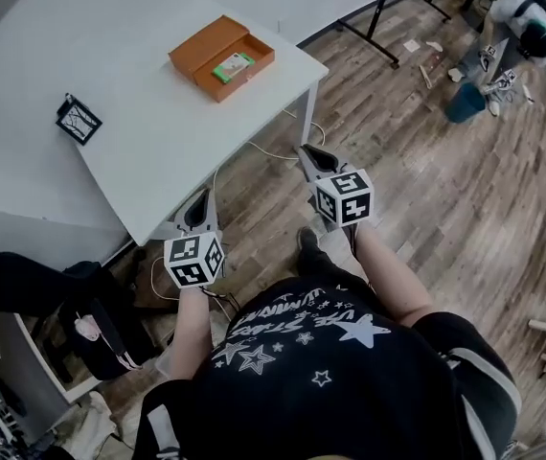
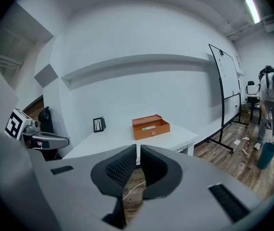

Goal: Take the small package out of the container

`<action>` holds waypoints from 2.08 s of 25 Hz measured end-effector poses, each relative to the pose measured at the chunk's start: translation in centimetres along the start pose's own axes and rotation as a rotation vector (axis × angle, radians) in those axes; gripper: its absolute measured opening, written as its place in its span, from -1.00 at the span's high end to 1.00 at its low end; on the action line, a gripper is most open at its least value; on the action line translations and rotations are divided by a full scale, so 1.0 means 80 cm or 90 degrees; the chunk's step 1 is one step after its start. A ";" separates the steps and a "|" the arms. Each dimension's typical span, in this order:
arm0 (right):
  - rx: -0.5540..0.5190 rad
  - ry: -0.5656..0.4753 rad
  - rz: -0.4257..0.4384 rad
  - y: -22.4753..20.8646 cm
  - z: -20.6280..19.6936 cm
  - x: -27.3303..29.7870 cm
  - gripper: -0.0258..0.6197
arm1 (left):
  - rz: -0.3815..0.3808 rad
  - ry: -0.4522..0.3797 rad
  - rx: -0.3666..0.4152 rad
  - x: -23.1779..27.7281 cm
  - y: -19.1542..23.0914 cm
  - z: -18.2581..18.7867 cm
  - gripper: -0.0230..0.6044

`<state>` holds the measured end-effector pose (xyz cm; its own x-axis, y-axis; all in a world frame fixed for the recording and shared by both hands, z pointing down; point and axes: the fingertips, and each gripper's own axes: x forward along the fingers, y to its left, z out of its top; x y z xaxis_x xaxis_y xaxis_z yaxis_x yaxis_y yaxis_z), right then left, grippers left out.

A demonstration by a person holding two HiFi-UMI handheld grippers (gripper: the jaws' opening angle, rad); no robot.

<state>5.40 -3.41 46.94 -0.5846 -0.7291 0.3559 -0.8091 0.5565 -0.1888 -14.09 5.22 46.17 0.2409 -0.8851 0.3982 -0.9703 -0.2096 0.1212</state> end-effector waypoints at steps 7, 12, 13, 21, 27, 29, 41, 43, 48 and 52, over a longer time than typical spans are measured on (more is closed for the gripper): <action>-0.007 0.006 0.043 -0.083 0.038 0.056 0.75 | 0.039 -0.010 -0.005 0.089 -0.017 0.048 0.87; -0.013 0.009 0.074 -0.132 0.059 0.085 0.75 | 0.064 -0.009 0.005 0.140 -0.033 0.069 0.87; -0.014 0.008 0.079 -0.141 0.063 0.089 0.75 | 0.068 -0.008 0.009 0.148 -0.037 0.071 0.87; -0.004 0.016 0.095 -0.181 0.071 0.123 0.75 | 0.084 -0.001 0.014 0.192 -0.040 0.090 0.87; -0.004 0.029 0.095 -0.187 0.072 0.158 0.75 | 0.076 -0.001 0.015 0.230 -0.014 0.103 0.87; -0.006 0.031 0.090 -0.192 0.075 0.169 0.75 | 0.073 -0.004 0.012 0.245 -0.002 0.109 0.87; -0.023 0.047 0.072 -0.221 0.124 0.298 0.75 | 0.023 0.019 0.035 0.370 0.080 0.163 0.86; -0.026 0.049 0.069 -0.227 0.138 0.326 0.75 | 0.013 0.022 0.038 0.394 0.094 0.175 0.86; -0.023 0.055 0.064 -0.236 0.163 0.389 0.75 | -0.018 0.052 0.057 0.450 0.126 0.190 0.86; -0.018 0.061 0.057 -0.236 0.173 0.425 0.75 | -0.065 0.095 0.071 0.488 0.138 0.190 0.70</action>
<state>-0.03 -44.24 49.95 -0.6451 -0.6351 0.4248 -0.7508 0.6302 -0.1980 -15.73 -37.95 49.27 0.3310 -0.7873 0.5202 -0.9353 -0.3468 0.0703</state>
